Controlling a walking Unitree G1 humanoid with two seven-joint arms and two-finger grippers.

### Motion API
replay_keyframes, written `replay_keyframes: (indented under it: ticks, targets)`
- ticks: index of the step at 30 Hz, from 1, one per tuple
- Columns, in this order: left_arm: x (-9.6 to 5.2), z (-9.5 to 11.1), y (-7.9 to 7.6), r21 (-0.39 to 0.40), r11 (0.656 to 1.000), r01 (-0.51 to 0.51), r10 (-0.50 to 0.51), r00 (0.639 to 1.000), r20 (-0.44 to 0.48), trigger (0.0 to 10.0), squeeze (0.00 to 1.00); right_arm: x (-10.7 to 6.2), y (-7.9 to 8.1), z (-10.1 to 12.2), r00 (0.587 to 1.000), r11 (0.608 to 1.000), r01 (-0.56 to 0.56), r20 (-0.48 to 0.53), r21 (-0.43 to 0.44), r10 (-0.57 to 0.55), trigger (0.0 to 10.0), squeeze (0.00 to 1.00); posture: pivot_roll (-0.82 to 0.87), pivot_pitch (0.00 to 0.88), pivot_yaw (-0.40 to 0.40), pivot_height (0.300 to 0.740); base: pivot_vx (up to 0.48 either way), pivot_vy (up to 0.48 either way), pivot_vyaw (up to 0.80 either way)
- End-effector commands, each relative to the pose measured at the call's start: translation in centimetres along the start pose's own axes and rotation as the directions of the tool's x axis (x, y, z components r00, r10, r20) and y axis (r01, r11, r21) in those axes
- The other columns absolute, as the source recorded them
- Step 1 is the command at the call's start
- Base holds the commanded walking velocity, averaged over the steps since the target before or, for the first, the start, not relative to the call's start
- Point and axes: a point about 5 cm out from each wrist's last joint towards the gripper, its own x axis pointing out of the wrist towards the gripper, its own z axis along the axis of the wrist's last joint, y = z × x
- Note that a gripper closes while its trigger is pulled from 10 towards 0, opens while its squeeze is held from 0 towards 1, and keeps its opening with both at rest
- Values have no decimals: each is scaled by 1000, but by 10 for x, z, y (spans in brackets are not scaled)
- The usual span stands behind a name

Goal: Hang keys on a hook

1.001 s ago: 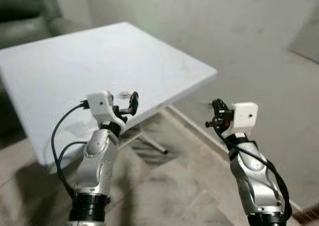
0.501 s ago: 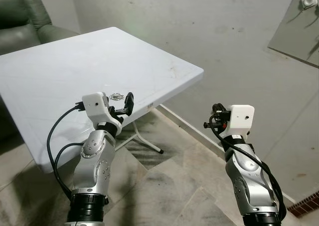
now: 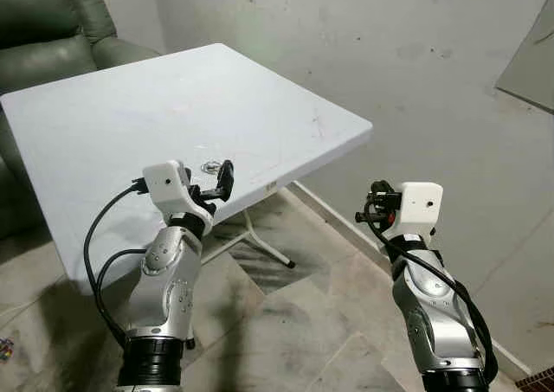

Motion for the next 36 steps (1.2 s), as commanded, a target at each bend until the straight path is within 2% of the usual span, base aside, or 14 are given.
replay_keyframes:
  ticks: [1, 10, 16, 36]
  targets:
    - [0, 5, -2, -2, 1000, 14, -14, 1000, 17, 10000, 0, 1, 0, 8, 1000, 1000, -4, 25, 0, 4, 10000, 0, 19, 0, -39, 715, 322, 0, 0]
    - [-2, 5, -1, 9, 1000, 21, -21, 1000, 15, 10000, 0, -2, 1, 7, 999, 1000, -25, 32, 9, 25, 10000, 0, 19, 0, -39, 715, 352, 0, 0]
    - [-3, 5, -2, 19, 999, 26, -26, 1000, 13, 10000, 0, -6, 6, 12, 992, 995, -98, 79, 34, 95, 10000, 0, 20, 0, -36, 715, 354, 0, 0]
    - [-7, 3, -4, 40, 998, 38, -38, 999, 6, 10000, 0, -6, 4, 9, 994, 992, -100, 46, 73, 97, 10000, 0, 24, 0, -36, 715, 382, 0, -60]
